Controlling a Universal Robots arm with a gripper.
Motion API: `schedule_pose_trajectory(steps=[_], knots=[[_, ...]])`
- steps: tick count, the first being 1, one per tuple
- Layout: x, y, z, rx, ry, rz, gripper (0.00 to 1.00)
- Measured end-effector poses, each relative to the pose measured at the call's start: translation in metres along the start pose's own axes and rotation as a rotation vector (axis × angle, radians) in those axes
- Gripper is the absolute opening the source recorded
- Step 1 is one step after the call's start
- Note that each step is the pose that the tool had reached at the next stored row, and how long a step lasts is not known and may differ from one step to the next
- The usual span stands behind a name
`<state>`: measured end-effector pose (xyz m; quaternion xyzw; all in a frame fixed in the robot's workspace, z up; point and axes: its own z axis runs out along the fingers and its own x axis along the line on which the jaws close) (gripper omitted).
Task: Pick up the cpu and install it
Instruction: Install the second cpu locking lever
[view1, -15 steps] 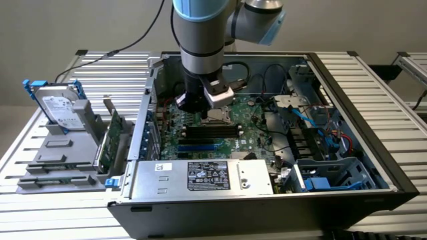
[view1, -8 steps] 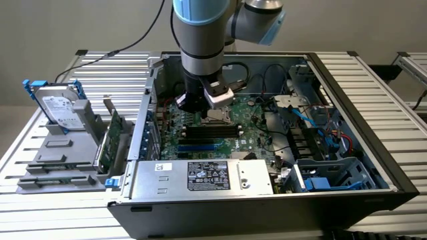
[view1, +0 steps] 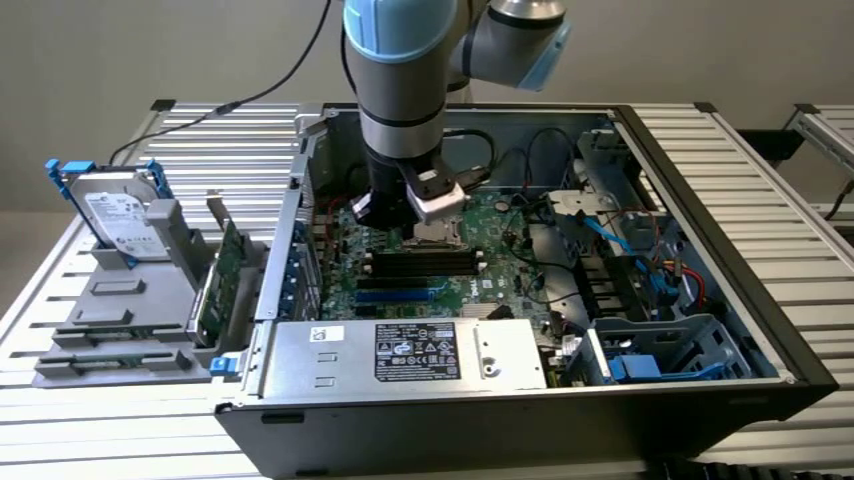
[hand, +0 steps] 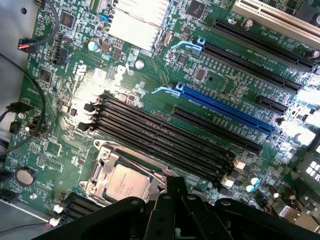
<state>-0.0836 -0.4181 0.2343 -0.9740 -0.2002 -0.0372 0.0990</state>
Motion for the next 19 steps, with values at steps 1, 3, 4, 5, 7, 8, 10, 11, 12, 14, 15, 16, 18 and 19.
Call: schedule_pose_trajectory(steps=[1,3,4,5,7,8,10,11,12,14,15,16,18,19], knots=[[-0.001,-0.0001,0.0008,-0.0001,-0.0001,0.0,0.11],[-0.002,-0.0002,0.0021,0.0,-0.0001,0.0,0.11],[-0.002,-0.0002,0.0027,0.0,0.0,0.0,0.11],[-0.002,-0.0002,0.0032,0.0,0.0,0.0,0.11],[-0.003,-0.0003,0.0043,0.0,-0.0001,0.0,0.11],[-0.003,-0.0003,0.0048,0.0,-0.0001,0.0,0.11],[-0.004,-0.0003,0.0061,-0.0001,-0.0001,0.0,0.11],[-0.004,-0.0003,0.0071,-0.0001,-0.0002,0.0,0.11],[-0.004,-0.0003,0.008,-0.0001,-0.0003,0.0,0.11],[-0.005,-0.0003,0.0101,0.0,-0.0001,0.0,0.11],[-0.005,-0.0003,0.0109,0.0001,-0.0001,0.0,0.11],[-0.005,-0.0004,0.0119,0.0002,-0.0001,0.0,0.11],[-0.005,-0.0005,0.0132,0.0005,0.0001,0.0,0.11],[-0.005,-0.0007,0.0137,0.0008,0.0001,0.0,0.11]])
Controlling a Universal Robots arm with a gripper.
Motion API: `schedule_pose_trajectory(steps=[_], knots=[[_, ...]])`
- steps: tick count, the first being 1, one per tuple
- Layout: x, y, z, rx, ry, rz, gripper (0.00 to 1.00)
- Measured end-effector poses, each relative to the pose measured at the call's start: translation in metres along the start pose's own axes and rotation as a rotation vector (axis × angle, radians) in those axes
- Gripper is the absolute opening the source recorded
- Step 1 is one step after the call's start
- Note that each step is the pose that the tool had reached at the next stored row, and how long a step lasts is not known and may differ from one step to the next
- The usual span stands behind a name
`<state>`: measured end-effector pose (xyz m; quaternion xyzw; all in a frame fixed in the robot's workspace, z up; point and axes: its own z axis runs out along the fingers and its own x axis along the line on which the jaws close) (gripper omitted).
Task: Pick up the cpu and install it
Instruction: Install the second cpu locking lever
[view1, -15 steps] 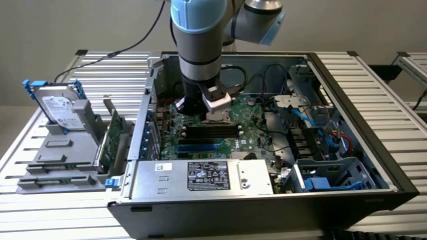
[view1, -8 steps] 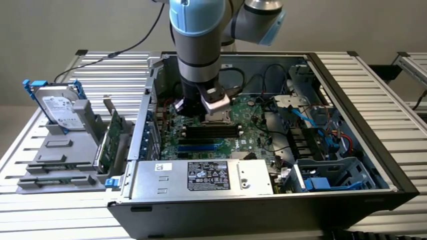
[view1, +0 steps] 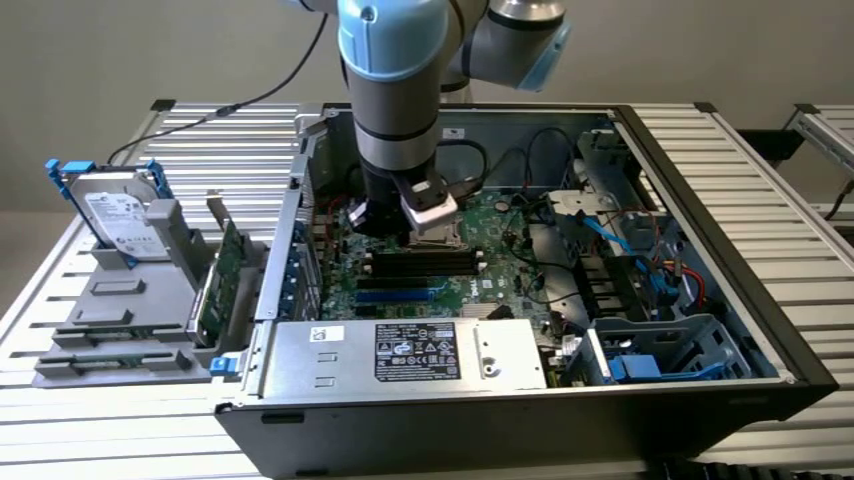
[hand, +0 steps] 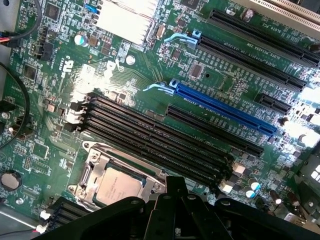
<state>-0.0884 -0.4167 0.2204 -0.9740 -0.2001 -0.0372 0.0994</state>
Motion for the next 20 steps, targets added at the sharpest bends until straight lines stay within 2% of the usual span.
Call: schedule_pose_trajectory(steps=[9,14,20], knots=[[-0.0006,-0.0009,0.0034,0.0059,0.0028,0.0,0.11],[-0.0049,-0.0031,0.0043,0.0092,0.0042,0.0,0.11],[-0.0064,-0.004,0.0072,0.0179,0.0077,0.001,0.11]])
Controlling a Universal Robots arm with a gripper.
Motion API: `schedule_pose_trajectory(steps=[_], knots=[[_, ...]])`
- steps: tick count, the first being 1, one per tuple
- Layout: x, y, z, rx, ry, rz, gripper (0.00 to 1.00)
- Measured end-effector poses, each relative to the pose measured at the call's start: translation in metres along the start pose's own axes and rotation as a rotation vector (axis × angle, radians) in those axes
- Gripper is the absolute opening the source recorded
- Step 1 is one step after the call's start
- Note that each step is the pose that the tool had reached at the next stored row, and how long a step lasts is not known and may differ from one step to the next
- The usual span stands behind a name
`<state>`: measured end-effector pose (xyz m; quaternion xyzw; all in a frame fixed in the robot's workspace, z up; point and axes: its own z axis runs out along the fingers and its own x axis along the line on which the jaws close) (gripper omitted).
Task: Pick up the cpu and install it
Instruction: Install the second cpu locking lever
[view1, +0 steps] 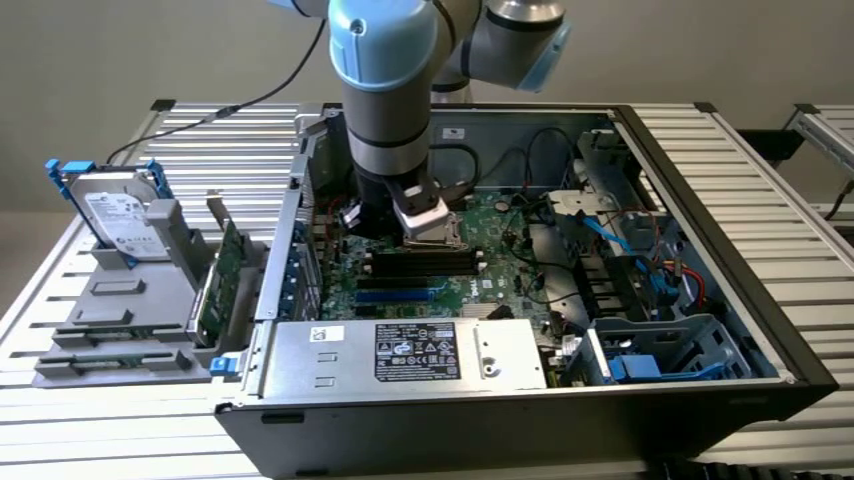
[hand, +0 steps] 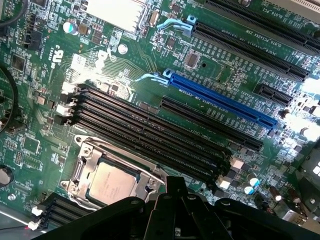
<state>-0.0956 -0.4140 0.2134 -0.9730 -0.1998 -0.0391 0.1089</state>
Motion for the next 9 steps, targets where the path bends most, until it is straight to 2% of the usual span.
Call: schedule_pose_trajectory(steps=[4,9], knots=[[0.0001,-0.0005,0.0019,0.0061,0.0028,0.0,0.11],[-0.0001,-0.0016,0.0055,0.0063,0.0028,0.0,0.11]])
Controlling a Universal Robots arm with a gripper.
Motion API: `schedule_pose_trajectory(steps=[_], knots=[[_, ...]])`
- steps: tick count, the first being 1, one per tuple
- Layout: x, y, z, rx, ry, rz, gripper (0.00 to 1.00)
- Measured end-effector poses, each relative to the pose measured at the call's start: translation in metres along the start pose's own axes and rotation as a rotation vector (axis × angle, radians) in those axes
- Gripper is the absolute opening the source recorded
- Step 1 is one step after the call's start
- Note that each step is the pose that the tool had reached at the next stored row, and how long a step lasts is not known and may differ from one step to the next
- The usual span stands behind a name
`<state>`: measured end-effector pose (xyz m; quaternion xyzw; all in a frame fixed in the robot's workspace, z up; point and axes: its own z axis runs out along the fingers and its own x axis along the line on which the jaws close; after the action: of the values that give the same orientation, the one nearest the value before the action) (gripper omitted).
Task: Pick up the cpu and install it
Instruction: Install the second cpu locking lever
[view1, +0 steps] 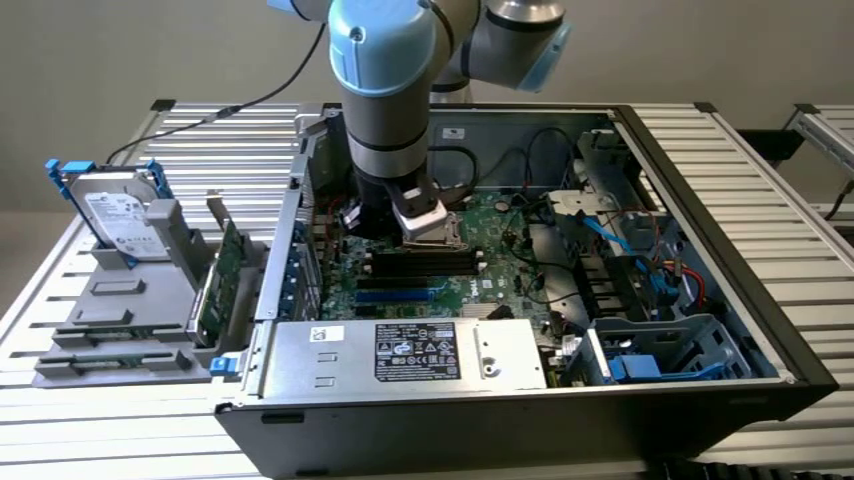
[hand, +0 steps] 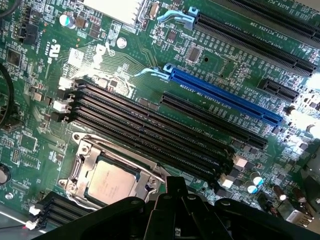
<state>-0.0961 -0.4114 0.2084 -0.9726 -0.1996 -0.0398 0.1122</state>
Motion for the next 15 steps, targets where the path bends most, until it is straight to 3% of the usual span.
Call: schedule_pose_trajectory(steps=[9,15], knots=[[0.001,-0.0041,0.0097,-0.0003,-0.0001,0.0,0.11],[0.001,-0.0047,0.0129,-0.0072,-0.0032,0.0,0.11]])
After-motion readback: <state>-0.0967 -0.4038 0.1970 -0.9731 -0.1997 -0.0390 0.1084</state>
